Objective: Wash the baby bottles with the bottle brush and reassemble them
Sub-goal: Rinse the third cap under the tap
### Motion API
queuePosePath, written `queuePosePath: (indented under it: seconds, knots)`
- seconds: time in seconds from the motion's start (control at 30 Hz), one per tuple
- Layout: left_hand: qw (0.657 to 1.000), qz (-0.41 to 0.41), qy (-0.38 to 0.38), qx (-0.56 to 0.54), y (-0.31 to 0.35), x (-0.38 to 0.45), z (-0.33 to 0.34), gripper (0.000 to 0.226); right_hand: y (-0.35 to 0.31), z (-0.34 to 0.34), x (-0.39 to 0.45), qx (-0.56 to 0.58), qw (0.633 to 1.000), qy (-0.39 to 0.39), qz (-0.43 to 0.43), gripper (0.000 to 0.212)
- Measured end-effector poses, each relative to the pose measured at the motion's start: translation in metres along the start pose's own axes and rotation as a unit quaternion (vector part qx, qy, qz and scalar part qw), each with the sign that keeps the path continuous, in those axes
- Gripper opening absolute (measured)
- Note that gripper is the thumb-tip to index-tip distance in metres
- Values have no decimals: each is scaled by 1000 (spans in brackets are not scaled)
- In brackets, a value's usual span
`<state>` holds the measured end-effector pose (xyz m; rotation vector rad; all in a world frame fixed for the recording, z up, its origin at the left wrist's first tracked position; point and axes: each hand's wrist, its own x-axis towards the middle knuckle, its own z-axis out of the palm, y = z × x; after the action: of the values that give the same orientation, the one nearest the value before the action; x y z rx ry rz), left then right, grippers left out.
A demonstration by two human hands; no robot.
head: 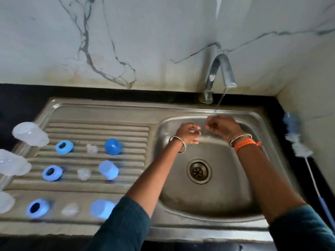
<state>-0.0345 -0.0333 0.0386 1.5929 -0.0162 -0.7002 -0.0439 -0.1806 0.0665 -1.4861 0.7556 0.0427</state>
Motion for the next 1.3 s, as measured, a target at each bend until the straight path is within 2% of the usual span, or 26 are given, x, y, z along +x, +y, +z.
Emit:
queuePosePath:
  seconds: [0.03,0.1,0.13,0.2,0.27,0.33,0.37,0.43,0.53,0.63,0.73,0.8,0.87,0.9,0.93,0.97,1.0,1.03,1.07,1.1,1.13,1.17,1.2,1.23,1.27,1.3]
  knots:
    - [999,-21,-6,-25,-2,6,14,29,-9,3,1,11,999,-38,-7,21]
    - [997,-44,-9,-70,0,21,40,29,-21,4,14,-82,992,-57,-76,17]
    - [995,-50,-1,-90,3,29,48,29,-27,5,24,-173,974,-18,-145,13]
    - [990,-57,30,-125,5,46,53,27,-40,9,39,-311,911,64,-263,11]
    - [988,-48,30,-144,4,47,44,23,-52,20,42,-327,886,84,-317,29]
    - [987,-41,16,-156,2,49,36,22,-58,31,41,-353,872,95,-325,33]
    - [984,-42,49,-167,3,55,53,22,-59,16,60,-368,872,81,-313,32]
    - [981,-42,59,-179,2,54,53,22,-55,15,64,-391,866,93,-299,35]
    - [982,-36,72,-173,3,50,52,23,-62,7,58,-306,899,104,-294,33]
    - [981,-15,79,-178,10,39,55,29,-57,0,52,-285,917,73,-269,22]
    - [974,58,118,-186,29,19,54,27,-60,-2,27,-263,912,88,-301,17]
    - [962,115,149,-196,35,6,51,29,-54,-7,-1,-234,903,126,-336,18]
    - [974,159,145,-72,30,-10,44,19,-31,-12,-32,-205,880,188,-385,15]
    - [981,143,105,78,23,-22,41,14,-11,-14,-43,-231,873,186,-386,16]
    - [962,75,22,263,11,-32,39,26,10,-14,-55,-314,881,122,-333,20]
    - [911,-1,-43,411,-4,-41,38,38,29,-17,-65,-422,881,4,-213,28]
    - [881,-19,-45,471,-20,-52,38,40,44,-21,-75,-483,866,-117,-52,41]
    - [881,28,15,473,-34,-62,40,37,54,-25,-83,-470,867,-159,52,54]
    - [880,115,117,445,-42,-71,39,37,55,-26,-91,-441,886,-138,38,58]
    - [871,205,236,380,-45,-80,42,43,53,-27,-98,-417,906,-47,-57,59]
    - [838,272,329,339,-47,-86,44,50,50,-26,-109,-404,892,96,-179,60]
    - [819,290,362,338,-48,-89,41,58,48,-26,-117,-386,864,192,-262,63]
    - [828,248,307,398,-46,-90,34,67,47,-26,-116,-376,847,220,-303,67]
    - [839,159,185,486,-40,-98,31,73,46,-26,-123,-393,865,165,-265,68]
    - [833,17,16,553,-41,-103,28,73,49,-24,-126,-404,901,40,-153,65]
    - [824,-120,-112,542,-41,-109,26,72,56,-23,-128,-427,899,-101,-4,57]
